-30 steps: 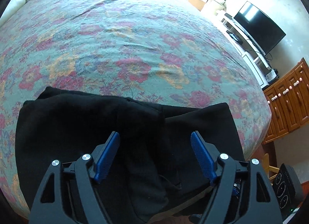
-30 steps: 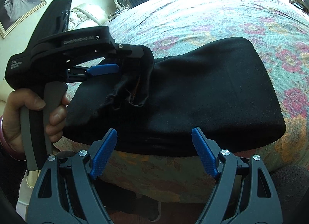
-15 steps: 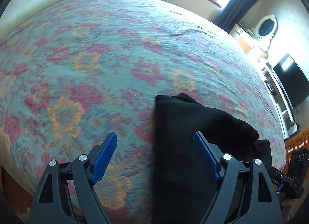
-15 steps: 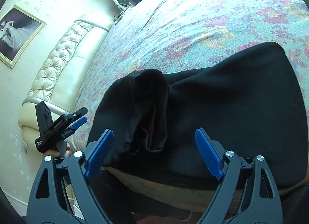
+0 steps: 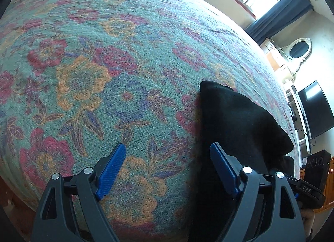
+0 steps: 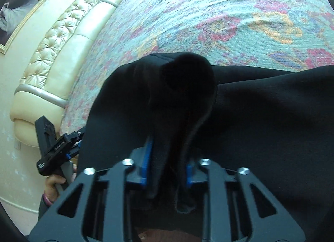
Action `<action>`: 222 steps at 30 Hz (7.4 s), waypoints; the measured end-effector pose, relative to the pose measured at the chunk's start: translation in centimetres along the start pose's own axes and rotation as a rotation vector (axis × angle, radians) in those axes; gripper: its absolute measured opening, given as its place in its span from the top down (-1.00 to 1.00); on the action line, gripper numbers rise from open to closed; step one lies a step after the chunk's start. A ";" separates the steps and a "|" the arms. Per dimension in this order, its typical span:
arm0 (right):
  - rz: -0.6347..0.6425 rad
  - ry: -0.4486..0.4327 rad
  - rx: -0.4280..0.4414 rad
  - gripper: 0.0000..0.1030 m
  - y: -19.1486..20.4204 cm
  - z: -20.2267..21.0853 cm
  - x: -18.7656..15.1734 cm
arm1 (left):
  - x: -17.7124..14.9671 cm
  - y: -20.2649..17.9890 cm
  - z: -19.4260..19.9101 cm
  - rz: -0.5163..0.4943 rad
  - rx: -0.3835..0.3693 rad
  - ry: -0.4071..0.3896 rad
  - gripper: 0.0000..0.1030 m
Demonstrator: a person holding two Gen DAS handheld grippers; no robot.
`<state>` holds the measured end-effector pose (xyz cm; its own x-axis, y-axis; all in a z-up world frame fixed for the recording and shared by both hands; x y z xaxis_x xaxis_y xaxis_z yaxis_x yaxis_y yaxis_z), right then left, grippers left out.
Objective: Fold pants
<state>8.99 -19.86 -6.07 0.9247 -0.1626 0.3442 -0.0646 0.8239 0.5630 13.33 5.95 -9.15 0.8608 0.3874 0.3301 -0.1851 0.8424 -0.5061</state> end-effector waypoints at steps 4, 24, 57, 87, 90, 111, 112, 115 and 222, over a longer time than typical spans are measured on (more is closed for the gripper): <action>0.032 -0.005 -0.010 0.76 0.7 0.9 0.0 | 0.0 0.1 0.2 0.008 -0.002 0.000 -0.61; 0.006 -0.233 -0.042 0.80 -3.4 14.7 -0.1 | -2.9 -6.0 0.1 -0.049 -0.188 0.073 -0.62; -0.114 -0.120 -0.142 0.29 -12.3 14.8 -5.2 | -7.0 -8.8 -2.1 -0.119 -0.181 0.122 -0.66; -0.181 -0.161 -0.153 -0.62 -13.2 16.4 -6.7 | -2.8 -17.1 -4.1 -0.402 -0.168 0.091 -0.68; -0.180 -0.180 -0.142 -0.62 -13.1 16.0 -6.0 | -2.4 -16.8 -8.0 -0.406 -0.030 0.179 -0.68; -0.285 -0.236 0.267 -0.82 -19.2 9.5 3.3 | 1.3 -9.6 -8.4 -0.086 -0.521 0.321 -0.70; -0.288 -0.234 0.272 -0.82 -19.4 9.4 3.6 | 1.6 -10.0 -8.7 -0.074 -0.538 0.327 -0.70; -0.279 -0.216 0.270 -0.82 -19.6 9.5 3.7 | 2.3 -11.2 -9.6 -0.053 -0.538 0.338 -0.70; -0.108 -0.114 -0.142 -0.85 -14.8 12.5 -2.3 | -4.3 -11.6 -6.7 -0.149 -0.507 0.312 -0.67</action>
<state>3.15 -38.52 -5.81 0.8745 -0.3077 0.3750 0.0932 0.8653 0.4925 14.98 -8.00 -10.05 0.9725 0.0867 0.2161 0.1304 0.5661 -0.8139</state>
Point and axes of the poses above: each gripper's, at about its wrist camera, not at the fingertips, and z roughly against the way its jaws point, y to its left, x to its top, the point moved 2 cm from there along -z, roughly the way its jaws point, and after that the axes turned 7 degrees about z, right-handed, at the moved point
